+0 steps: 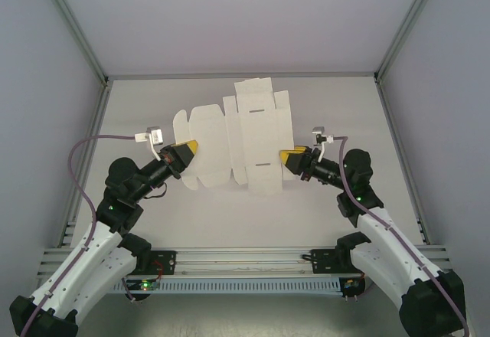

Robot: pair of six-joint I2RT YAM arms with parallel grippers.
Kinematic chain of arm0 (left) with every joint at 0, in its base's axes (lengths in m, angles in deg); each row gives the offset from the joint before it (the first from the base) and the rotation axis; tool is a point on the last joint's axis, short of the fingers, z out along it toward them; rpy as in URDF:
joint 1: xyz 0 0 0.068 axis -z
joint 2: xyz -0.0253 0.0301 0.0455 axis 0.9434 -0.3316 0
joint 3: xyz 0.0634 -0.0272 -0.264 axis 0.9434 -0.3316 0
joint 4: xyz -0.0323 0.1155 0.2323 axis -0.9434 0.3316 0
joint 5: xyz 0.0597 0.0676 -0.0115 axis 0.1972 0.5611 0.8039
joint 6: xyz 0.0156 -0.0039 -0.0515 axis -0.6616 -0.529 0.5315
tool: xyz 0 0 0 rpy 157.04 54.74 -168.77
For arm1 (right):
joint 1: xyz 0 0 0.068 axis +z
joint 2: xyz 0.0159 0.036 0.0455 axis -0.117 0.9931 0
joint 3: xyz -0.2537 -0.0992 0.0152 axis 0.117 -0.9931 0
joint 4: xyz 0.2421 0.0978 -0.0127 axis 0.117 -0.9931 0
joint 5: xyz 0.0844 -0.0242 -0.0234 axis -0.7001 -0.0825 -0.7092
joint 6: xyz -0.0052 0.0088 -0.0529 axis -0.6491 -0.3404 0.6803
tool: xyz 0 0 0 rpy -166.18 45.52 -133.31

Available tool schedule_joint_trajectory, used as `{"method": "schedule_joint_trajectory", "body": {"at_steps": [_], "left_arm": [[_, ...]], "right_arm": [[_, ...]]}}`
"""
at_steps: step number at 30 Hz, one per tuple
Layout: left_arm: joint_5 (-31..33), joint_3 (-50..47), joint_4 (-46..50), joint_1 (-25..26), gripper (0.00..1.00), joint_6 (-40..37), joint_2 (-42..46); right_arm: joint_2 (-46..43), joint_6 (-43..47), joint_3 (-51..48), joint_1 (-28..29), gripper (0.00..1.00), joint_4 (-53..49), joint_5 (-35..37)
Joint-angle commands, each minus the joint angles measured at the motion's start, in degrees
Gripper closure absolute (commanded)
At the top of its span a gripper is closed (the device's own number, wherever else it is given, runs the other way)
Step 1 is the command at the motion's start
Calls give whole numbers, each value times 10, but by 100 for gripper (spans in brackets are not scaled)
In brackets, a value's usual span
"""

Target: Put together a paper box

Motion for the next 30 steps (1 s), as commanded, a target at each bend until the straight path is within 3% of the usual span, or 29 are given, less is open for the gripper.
{"method": "schedule_joint_trajectory", "body": {"at_steps": [1,5,11,16,23,25,28,29,30], "left_arm": [[-2,-3,2,8,100,-16,8],[7,-5,11,8,100,-22,12],[20,-7,28,8,100,-28,15],[29,-6,52,8,100,-38,15],[42,-25,52,8,100,-25,-25],[68,-34,68,8,94,-15,-40],[135,-47,114,8,76,-12,-58],[162,-49,139,7,69,-17,-61],[191,-48,169,7,55,-14,-62]], "right_arm": [[10,10,22,6,80,17,-7],[11,15,23,6,85,6,2],[-8,55,32,5,90,-87,94],[-12,150,45,23,93,-175,160],[34,279,99,148,98,-293,421],[57,301,111,180,100,-303,480],[94,369,127,226,100,-313,543],[107,390,129,241,100,-312,566],[119,400,130,248,100,-310,578]]}}
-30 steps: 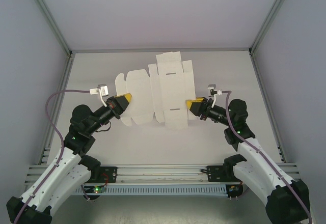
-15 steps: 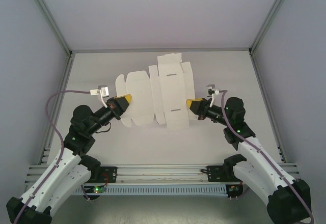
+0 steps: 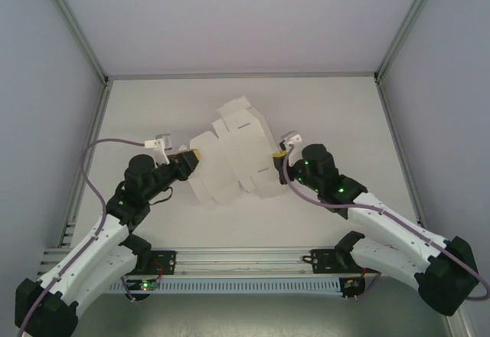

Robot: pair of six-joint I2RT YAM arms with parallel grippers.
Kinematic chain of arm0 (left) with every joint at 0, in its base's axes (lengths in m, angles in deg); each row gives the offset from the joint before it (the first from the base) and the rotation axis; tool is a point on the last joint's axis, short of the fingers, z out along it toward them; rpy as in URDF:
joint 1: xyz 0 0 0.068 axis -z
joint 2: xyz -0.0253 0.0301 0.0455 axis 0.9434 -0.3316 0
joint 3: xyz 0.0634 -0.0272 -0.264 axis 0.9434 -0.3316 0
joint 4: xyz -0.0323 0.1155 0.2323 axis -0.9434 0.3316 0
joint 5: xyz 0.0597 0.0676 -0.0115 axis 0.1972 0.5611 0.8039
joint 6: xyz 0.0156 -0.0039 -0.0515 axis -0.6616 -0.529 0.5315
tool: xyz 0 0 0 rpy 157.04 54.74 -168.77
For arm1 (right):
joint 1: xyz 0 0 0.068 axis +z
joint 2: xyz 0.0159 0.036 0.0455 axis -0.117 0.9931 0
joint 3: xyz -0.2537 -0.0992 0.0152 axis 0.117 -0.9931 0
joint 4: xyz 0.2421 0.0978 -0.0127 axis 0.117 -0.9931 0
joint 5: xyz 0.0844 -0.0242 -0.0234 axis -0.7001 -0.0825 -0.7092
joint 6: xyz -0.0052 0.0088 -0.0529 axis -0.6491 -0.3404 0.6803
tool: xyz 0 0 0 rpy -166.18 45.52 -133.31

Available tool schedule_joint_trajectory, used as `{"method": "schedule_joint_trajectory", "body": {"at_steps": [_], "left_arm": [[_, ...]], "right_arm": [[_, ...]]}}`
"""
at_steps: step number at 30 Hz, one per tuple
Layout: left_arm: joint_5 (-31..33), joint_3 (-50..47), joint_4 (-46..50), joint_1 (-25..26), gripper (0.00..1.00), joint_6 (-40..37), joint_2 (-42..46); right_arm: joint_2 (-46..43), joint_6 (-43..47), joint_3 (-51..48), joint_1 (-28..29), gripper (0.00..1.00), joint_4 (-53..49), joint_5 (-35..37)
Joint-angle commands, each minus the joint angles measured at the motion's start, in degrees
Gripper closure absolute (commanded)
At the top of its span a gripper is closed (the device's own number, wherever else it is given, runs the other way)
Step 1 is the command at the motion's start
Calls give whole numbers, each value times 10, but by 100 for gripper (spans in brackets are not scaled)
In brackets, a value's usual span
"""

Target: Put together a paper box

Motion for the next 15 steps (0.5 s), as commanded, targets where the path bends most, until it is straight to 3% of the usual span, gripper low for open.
{"method": "schedule_joint_trajectory", "body": {"at_steps": [1,2,3,9,15], "left_arm": [[114,-3,108,3,36,-5,0],[139,-2,134,3,13,-7,4],[161,0,159,3,0,-5,9],[199,11,218,3,0,-15,47],[123,36,188,3,0,-48,16]], "right_arm": [[33,98,20,25,100,-32,109],[45,111,24,26,100,-38,98],[54,119,26,26,100,-38,91],[101,229,19,59,100,-19,100],[172,364,12,148,100,64,271]]}}
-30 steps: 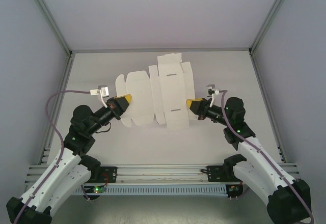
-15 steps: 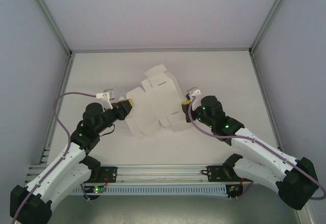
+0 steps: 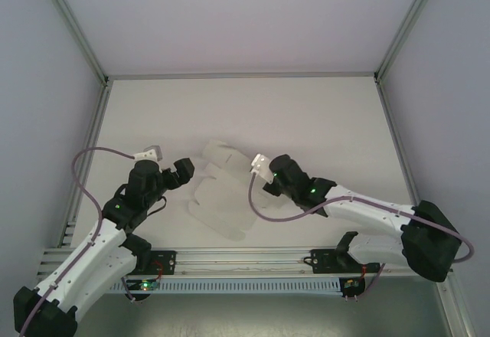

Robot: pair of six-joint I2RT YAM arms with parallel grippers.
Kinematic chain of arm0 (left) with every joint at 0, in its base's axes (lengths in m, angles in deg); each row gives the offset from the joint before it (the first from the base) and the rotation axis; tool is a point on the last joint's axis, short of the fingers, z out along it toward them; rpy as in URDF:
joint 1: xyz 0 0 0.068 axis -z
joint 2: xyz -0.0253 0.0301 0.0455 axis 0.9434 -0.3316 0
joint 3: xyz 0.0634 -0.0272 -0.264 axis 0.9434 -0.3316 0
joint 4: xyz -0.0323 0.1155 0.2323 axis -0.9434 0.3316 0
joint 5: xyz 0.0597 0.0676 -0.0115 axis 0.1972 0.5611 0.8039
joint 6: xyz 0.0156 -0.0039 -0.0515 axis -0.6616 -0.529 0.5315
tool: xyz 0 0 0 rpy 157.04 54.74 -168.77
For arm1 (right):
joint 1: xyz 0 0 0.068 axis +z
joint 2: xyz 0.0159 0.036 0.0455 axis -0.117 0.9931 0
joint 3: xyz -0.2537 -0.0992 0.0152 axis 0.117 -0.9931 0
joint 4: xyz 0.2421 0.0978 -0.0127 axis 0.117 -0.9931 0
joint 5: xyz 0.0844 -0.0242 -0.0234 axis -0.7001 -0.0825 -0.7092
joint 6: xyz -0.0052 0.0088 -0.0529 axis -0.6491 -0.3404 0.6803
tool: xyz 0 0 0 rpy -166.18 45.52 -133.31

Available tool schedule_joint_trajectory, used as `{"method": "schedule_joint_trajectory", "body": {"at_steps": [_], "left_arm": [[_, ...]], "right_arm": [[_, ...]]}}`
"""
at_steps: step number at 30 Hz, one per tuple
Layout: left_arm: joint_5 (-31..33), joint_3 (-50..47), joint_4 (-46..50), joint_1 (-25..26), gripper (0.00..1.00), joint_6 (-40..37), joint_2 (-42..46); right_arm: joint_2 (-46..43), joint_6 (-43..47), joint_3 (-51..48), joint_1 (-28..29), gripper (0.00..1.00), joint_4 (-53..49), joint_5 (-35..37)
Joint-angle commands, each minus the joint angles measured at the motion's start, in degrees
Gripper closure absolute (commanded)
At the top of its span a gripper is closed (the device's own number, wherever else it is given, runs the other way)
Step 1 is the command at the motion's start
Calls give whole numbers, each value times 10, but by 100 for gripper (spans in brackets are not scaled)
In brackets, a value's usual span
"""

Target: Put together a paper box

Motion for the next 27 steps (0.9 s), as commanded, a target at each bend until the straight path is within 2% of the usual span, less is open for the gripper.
{"method": "schedule_joint_trajectory", "body": {"at_steps": [1,5,9,13,17,27], "left_arm": [[-56,36,-9,3,0,-35,-27],[-119,75,-27,3,0,-41,-76],[-104,108,-4,3,0,-48,-113],[-64,128,15,3,0,-47,-150],[-55,141,14,3,0,-55,-186],[-129,136,-52,3,0,-79,-257]], "right_arm": [[46,112,13,37,100,57,141],[106,184,22,65,100,116,243],[135,229,7,79,100,207,284],[114,273,-36,92,100,289,238],[85,256,-47,91,100,269,176],[58,234,-49,90,100,238,146]]}}
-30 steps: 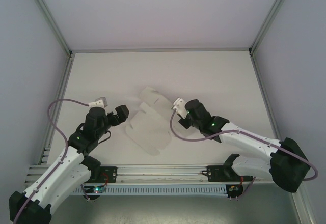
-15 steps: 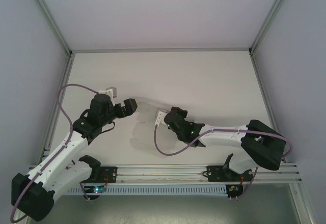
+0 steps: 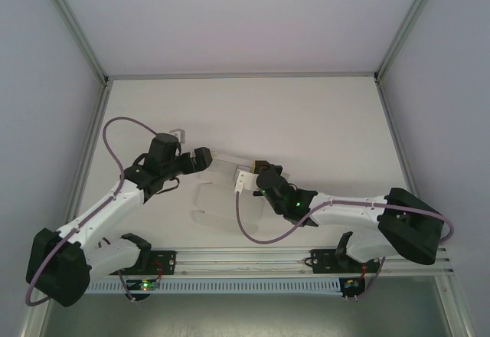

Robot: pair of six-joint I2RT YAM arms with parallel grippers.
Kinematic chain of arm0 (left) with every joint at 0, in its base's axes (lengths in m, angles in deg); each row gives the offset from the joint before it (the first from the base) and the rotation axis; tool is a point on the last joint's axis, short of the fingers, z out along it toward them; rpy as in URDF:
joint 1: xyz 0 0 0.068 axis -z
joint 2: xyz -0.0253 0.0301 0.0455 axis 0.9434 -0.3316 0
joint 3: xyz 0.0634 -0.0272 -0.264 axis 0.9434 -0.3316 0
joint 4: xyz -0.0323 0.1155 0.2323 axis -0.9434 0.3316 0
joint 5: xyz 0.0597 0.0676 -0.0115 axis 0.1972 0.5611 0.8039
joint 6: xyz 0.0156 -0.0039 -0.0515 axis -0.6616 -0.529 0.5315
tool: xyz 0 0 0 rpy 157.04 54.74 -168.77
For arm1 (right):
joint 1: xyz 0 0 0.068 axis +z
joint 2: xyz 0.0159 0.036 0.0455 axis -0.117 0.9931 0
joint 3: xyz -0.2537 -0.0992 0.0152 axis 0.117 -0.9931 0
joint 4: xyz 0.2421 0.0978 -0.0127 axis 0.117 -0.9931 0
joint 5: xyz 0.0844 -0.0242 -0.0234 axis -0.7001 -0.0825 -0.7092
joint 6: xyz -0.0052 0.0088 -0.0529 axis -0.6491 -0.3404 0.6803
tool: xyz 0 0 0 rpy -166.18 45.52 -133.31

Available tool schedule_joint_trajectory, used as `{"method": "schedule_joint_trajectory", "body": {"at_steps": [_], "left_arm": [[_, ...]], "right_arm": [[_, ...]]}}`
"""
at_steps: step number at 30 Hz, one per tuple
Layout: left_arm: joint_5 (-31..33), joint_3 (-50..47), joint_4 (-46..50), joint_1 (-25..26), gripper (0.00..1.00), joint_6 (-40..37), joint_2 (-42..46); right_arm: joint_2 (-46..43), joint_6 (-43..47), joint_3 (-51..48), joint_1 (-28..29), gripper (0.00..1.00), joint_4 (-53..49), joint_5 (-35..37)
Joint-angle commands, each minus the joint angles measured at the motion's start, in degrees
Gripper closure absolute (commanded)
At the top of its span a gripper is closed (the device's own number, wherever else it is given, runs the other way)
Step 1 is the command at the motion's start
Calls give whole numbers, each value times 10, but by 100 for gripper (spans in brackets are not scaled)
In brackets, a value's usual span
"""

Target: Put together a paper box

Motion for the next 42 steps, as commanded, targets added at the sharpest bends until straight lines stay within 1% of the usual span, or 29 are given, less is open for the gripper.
{"method": "schedule_joint_trajectory", "body": {"at_steps": [1,4,7,8,12,15,19,21,23,26,30,35,39,42], "left_arm": [[-41,6,-39,3,0,-25,-13],[-57,-5,-48,6,0,-33,-14],[-37,-22,-48,7,0,-21,-1],[-30,-33,-57,8,0,-11,7],[-48,-78,-128,11,0,20,27],[-48,-82,-142,15,0,38,28],[-60,-78,-182,32,0,51,13],[-58,-70,-190,42,0,60,4],[-36,-59,-186,56,0,72,-3],[39,-51,-179,80,0,110,-5],[97,-49,-178,94,0,159,-9],[133,-59,-197,99,0,230,0],[161,-75,-221,106,0,294,20],[170,-72,-209,106,0,312,28]], "right_arm": [[-12,-12,-7,5,100,2,-12],[-13,-18,-4,4,100,4,1],[-22,-31,-5,-1,100,2,0],[-27,-34,-6,0,100,0,-5],[-44,-54,-7,-5,100,-6,-29],[-55,-59,-12,-5,100,-6,-40],[-59,-63,-16,-5,100,-8,-68],[-55,-66,-13,-4,100,-14,-71],[-48,-69,-9,-4,100,-13,-65],[-40,-74,-4,-2,100,-13,-63],[-33,-81,-2,0,100,-14,-68],[-20,-89,3,6,100,-12,-65],[-2,-85,7,16,100,-8,-46],[12,-80,10,19,100,-3,-26]]}}
